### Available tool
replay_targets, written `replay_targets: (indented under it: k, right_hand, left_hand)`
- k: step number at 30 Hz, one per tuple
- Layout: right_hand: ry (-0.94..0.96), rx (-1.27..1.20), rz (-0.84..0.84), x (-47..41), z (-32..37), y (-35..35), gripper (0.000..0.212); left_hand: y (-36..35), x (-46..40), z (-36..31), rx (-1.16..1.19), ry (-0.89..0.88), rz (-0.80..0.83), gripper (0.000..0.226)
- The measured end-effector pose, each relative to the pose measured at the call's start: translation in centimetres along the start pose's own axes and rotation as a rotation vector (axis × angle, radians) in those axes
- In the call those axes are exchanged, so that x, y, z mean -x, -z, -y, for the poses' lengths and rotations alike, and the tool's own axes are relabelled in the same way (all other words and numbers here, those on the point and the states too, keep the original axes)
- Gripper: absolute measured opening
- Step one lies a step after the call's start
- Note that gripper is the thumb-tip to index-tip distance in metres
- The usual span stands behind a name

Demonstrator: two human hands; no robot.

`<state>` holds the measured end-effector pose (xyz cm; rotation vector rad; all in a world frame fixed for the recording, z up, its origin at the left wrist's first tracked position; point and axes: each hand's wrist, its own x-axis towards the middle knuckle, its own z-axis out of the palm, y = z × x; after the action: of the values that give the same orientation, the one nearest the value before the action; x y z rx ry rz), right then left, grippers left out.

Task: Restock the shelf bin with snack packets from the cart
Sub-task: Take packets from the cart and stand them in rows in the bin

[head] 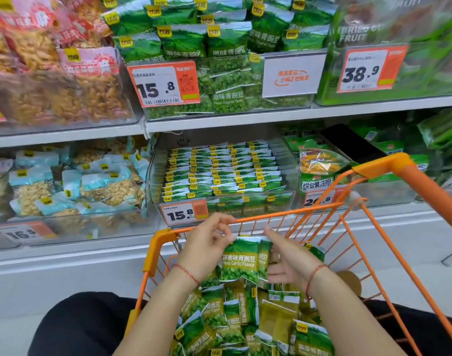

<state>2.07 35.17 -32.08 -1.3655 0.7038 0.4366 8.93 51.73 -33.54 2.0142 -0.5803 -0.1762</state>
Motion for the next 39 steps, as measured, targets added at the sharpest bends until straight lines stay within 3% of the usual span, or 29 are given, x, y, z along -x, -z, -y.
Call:
replay_targets:
  k: [5,8,11,13,16,19,21,27,31,37,39]
  right_hand:
    - [0.095,0.116,0.11,0.6,-0.3,-1.0,0.1]
    - [0.169,0.165,0.069,0.3,-0.8,-1.1,0.068]
    - [0.116,0.148,0.008,-0.1,-1.1,-0.8,0.092]
    - [0.106,0.116,-0.04,0.1,-1.0,-0.7,0.095]
    - [0.097,0.105,-0.055,0.0,-0.8,-0.4,0.093]
    - [0.073,0.143,-0.049,-0.4,-1.1,-0.5,0.094]
    - [0.082,0.196,-0.063,-0.7,-1.5,-0.5,0.091]
    - [0.108,0.227,-0.069,-1.4,-2.1,-0.3,0.094]
    - [0.095,0.157,-0.1,-1.6,-2.2,-0.1,0.093]
    - [0.112,0.137,-0.182,-2.1,-2.1,0.2,0.086]
    - [0.123,0.119,-0.197,-2.2,-2.1,0.3,0.082]
  left_hand:
    - [-1.0,0.4,-0.2,-0.056,-0.03,-0.063,0.037]
    - [-0.6,0.5,-0.4,-0.038,-0.007,-0.056,0.028]
    - [1.3,0.4,0.3,-0.096,0.046,-0.015,0.01]
    - [3.0,0.1,1.5,-0.283,0.156,0.029,0.012]
    - [3.3,0.0,3.2,-0.725,0.343,0.288,0.026]
    - [1.4,0.5,4.1,-0.889,0.464,0.478,0.042]
    - [0.6,0.6,4.3,-0.936,0.496,0.455,0.047]
    - [-0.3,1.0,5.5,-0.744,0.705,0.403,0.078]
    - [0.2,0.7,5.0,-0.686,0.703,0.374,0.088]
    - [-0.2,1.6,4.3,-0.494,0.482,0.431,0.055]
    - [-0.3,1.7,4.3,-0.462,0.394,0.429,0.032]
